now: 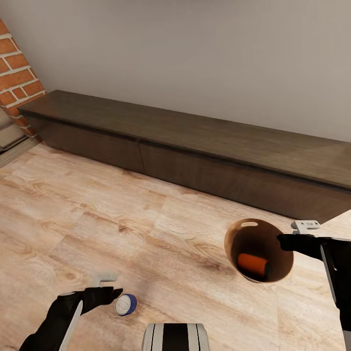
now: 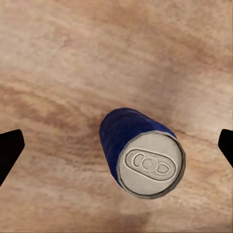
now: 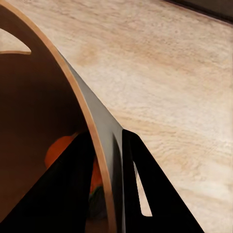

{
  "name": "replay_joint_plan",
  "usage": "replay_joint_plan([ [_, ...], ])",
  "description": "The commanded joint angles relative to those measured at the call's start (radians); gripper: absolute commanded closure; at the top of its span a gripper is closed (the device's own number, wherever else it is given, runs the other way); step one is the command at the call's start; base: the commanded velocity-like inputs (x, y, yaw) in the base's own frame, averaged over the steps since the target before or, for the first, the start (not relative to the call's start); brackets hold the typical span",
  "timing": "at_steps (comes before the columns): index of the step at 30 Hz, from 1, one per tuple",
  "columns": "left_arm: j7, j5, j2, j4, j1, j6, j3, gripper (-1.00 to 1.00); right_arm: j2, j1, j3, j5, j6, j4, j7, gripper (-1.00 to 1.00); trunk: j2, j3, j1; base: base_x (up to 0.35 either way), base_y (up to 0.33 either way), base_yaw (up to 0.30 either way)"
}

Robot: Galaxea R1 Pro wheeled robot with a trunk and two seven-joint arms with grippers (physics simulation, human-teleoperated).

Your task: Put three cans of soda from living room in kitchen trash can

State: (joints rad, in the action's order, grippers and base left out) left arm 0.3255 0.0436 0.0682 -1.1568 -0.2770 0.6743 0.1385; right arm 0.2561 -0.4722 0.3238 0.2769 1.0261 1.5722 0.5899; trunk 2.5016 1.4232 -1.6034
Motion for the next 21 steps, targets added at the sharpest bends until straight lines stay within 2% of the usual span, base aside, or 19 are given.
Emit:
replay_joint_plan([
  [1, 0.000, -0.001, -0.001, 0.016, -0.007, -0.011, 0.000, -1.00, 0.000, 0.000, 0.000, -0.008, 0.002, 0.000, 0.000, 1.00, 0.000, 0.000, 0.000, 0.000, 0.000, 0.000],
  [3, -0.001, 0.002, -0.017, 0.100, -0.041, -0.041, 0.000, -1.00, 0.000, 0.000, 0.000, -0.007, 0.002, 0.000, -0.001, 1.00, 0.000, 0.000, 0.000, 0.000, 0.000, 0.000],
  [4, -0.002, 0.008, -0.038, 0.153, -0.067, -0.060, -0.001, -1.00, 0.000, 0.000, 0.000, -0.007, 0.002, 0.000, -0.001, 1.00, 0.000, 0.000, 0.000, 0.000, 0.000, 0.000],
  [8, -0.007, 0.011, -0.056, 0.189, -0.093, -0.088, -0.001, -1.00, 0.000, 0.000, 0.001, -0.007, 0.002, 0.000, -0.001, 1.00, 0.000, 0.000, 0.000, 0.000, 0.000, 0.000],
  [17, -0.013, 0.005, -0.059, 0.243, -0.097, -0.121, -0.002, -1.00, 0.000, 0.000, 0.001, -0.007, 0.002, 0.000, -0.001, 1.00, 0.000, 0.000, 0.000, 0.000, 0.000, 0.000],
  [21, -0.015, 0.003, -0.058, 0.319, -0.098, -0.173, -0.002, -1.00, 0.000, 0.000, 0.000, -0.008, 0.002, 0.000, -0.001, 1.00, 0.000, 0.000, 0.000, 0.000, 0.000, 0.000],
])
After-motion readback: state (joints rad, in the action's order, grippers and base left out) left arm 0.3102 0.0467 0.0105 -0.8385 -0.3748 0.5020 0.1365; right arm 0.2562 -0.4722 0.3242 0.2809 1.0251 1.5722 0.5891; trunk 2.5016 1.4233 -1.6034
